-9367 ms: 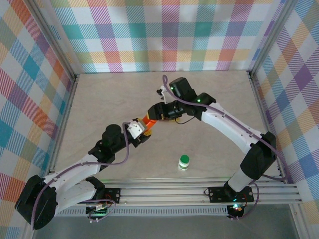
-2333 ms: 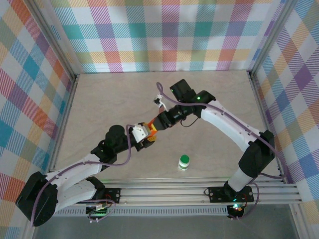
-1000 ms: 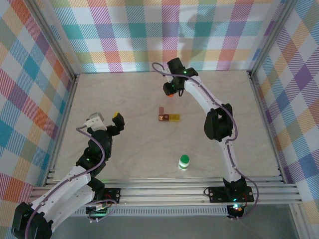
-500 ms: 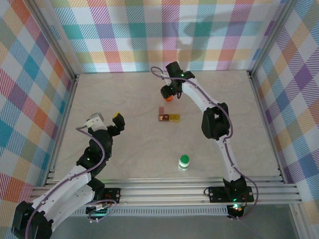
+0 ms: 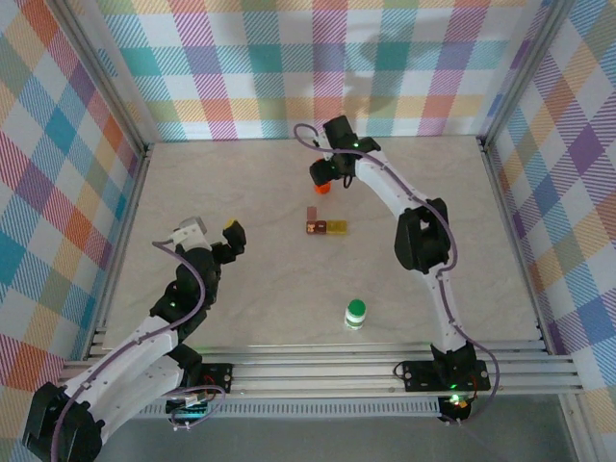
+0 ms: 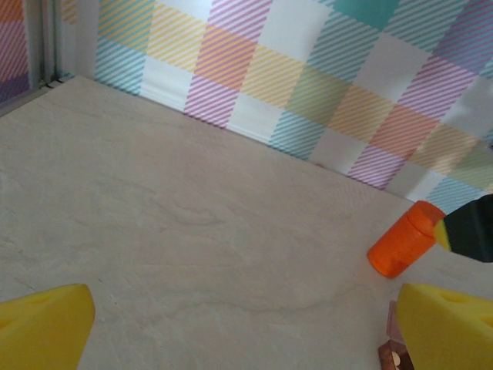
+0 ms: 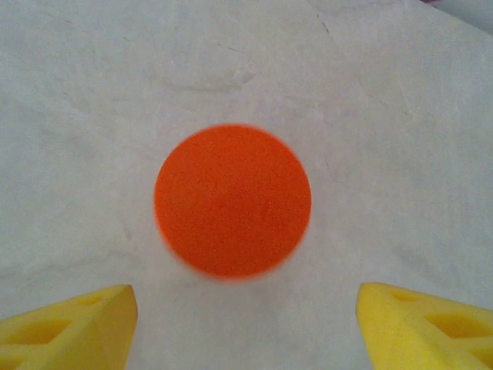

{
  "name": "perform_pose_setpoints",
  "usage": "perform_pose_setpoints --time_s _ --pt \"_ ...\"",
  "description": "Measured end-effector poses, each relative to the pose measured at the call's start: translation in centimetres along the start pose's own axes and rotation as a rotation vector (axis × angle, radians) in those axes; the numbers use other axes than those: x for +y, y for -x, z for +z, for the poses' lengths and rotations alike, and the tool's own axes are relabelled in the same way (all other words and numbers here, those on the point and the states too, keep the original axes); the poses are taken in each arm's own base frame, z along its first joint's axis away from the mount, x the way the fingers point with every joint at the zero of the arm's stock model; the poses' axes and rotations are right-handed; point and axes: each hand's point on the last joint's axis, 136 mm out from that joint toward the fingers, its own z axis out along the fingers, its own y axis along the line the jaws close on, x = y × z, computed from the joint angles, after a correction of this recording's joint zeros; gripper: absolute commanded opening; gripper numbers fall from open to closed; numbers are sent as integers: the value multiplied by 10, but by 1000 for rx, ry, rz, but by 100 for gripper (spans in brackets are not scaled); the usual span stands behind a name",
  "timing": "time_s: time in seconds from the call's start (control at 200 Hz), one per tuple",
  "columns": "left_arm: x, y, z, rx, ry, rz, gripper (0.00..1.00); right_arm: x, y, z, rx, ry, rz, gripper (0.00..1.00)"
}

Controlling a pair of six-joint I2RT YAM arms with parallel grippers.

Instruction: Sort the pills into containers

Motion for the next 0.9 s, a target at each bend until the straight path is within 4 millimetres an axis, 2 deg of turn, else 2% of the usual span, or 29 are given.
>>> perform_pose_setpoints --time_s 0.21,0.265,0.325,0.42,0.535,0.62,0.755,0.9 --pt "-12 -15 13 81 -18 5 99 5 -22 -85 -80 40 119 70" --pt "-18 -18 19 111 -28 4 99 6 -28 -100 -103 58 150 67" --pt "-24 -20 28 142 -41 -3 98 6 -35 -106 -117 77 189 62" --pt "-35 -26 44 206 -55 -25 97 6 -55 -95 -94 99 241 61" --pt "-52 -40 68 311 -78 -47 92 3 -94 -63 2 137 316 57" --pt "-64 -53 84 386 -99 -66 89 4 -114 -44 65 175 361 55" --pt "-81 -79 107 505 -123 -91 84 8 -129 -20 118 217 398 55" --pt "-93 -101 123 596 -140 -113 81 15 -136 -7 141 254 405 55"
